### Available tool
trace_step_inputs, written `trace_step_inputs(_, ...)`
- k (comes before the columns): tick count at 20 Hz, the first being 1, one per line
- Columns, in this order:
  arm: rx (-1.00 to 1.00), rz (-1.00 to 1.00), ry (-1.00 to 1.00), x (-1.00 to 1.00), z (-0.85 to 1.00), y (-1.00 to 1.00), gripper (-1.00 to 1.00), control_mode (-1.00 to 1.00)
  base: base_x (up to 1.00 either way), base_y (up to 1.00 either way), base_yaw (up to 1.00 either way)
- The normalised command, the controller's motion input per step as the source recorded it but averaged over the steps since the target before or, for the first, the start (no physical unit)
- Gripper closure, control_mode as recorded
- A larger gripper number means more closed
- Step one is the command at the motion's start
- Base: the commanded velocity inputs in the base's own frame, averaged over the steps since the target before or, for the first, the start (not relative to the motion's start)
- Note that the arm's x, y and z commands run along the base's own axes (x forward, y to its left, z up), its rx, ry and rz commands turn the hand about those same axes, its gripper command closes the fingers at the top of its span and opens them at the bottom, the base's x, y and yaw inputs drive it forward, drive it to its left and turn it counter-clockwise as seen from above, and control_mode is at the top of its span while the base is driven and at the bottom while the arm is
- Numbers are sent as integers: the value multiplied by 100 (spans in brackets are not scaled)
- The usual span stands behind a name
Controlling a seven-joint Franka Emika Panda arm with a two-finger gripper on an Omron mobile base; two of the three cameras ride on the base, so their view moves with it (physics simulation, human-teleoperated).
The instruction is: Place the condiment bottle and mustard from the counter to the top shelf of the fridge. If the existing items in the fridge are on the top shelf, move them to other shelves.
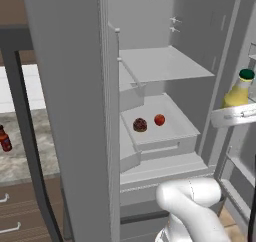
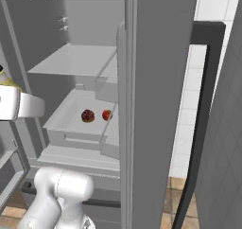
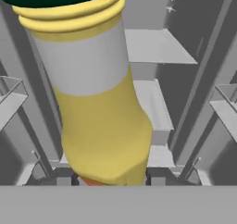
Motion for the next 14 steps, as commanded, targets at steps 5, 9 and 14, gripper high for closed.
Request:
trace_step_inputs(5,20,0,-4,100,17,33,100,-100,0,0,0)
trace_step_inputs(9,17,0,-2,100,0,6,100,-100,0,0,0)
trace_step_inputs(14,0,0,-3,100,0,7,100,-100,0,0,0)
